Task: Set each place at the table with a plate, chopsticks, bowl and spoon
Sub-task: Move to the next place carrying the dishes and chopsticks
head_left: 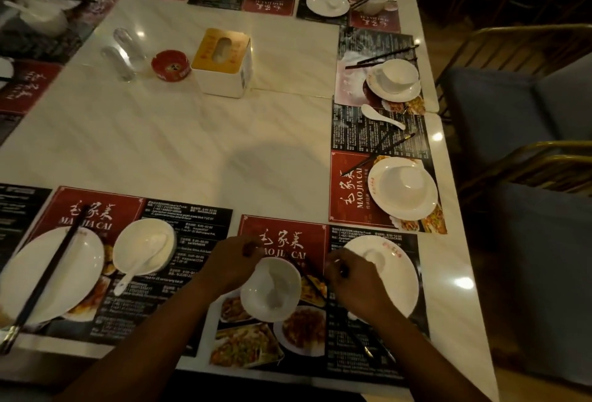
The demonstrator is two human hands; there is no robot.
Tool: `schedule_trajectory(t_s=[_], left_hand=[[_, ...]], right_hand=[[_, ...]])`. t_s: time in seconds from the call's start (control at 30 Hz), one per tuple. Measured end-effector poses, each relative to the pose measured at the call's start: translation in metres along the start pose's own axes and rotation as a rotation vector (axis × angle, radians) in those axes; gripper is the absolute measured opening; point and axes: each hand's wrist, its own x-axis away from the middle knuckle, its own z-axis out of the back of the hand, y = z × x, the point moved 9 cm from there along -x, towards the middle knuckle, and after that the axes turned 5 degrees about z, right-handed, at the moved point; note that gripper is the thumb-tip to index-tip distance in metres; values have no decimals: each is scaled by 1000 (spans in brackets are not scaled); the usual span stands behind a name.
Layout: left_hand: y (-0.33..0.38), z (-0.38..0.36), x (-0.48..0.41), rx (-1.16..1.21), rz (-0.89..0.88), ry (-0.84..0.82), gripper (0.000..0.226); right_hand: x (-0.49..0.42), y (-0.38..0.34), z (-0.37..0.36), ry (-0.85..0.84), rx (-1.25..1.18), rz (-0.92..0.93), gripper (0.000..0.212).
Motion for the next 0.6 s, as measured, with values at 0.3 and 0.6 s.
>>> schedule_trajectory(t_s=[0.3,0.6], left_hand=[[-9,-9,4,-42,-60,-127,22],[19,8,-19,290,-31,-124,26]], right_hand=[[7,-50,-60,-77,168,86,17],[-30,-55,-3,110,220,7,33]])
